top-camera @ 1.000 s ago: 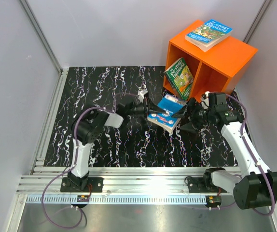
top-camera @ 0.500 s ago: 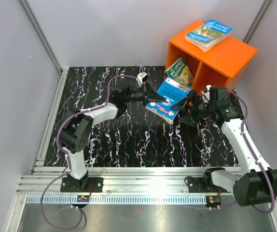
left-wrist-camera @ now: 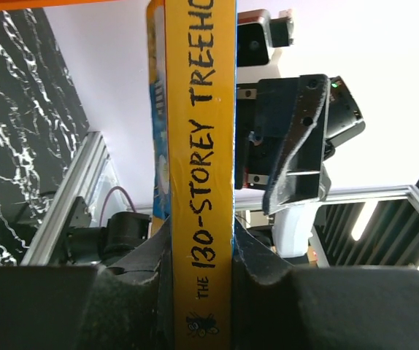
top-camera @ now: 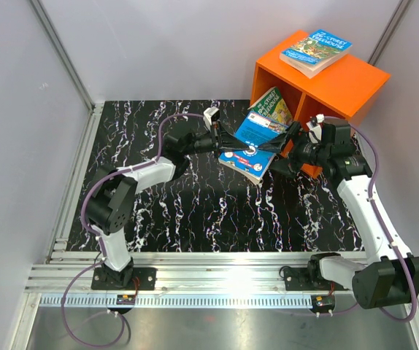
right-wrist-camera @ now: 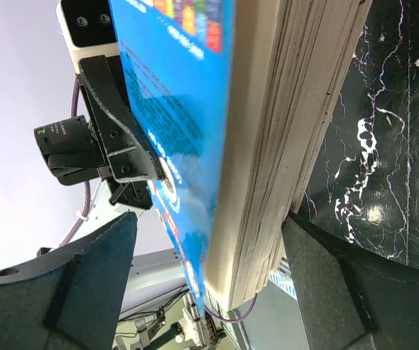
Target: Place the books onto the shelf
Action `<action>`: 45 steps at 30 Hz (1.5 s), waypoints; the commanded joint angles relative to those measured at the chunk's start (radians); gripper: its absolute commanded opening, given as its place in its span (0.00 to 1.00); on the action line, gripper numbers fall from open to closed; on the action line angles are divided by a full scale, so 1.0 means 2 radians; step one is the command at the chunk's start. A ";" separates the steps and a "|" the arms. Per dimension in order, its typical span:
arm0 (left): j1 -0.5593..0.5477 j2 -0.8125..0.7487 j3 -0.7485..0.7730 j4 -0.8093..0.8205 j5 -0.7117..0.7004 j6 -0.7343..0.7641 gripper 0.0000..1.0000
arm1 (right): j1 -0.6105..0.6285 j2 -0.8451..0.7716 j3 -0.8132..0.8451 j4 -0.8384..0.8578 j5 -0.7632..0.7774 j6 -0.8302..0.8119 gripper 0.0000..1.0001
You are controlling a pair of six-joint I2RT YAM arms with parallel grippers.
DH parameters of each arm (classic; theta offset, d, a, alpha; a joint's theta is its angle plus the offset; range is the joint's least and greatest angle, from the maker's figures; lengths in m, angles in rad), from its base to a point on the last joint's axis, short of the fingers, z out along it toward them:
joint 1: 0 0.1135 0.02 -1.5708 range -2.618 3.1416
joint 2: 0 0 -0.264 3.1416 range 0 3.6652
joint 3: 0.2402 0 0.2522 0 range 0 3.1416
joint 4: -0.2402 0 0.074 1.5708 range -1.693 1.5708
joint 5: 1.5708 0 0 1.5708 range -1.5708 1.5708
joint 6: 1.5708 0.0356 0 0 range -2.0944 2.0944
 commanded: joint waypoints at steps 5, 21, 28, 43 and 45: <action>0.003 -0.023 0.006 0.135 -0.002 -0.075 0.00 | 0.003 -0.004 0.022 -0.002 0.005 -0.030 0.88; 0.014 -0.039 -0.003 0.116 0.000 -0.070 0.00 | 0.003 0.015 0.045 0.039 -0.023 -0.004 0.09; 0.014 -0.060 0.017 0.038 0.011 -0.006 0.00 | 0.003 0.035 0.105 0.030 -0.032 -0.010 0.00; 0.018 -0.166 0.119 -0.423 -0.042 0.291 0.77 | -0.099 0.251 0.579 -0.117 -0.017 -0.100 0.00; 0.020 -0.181 0.095 -0.423 -0.048 0.291 0.79 | -0.138 0.282 0.610 -0.083 -0.038 -0.060 0.00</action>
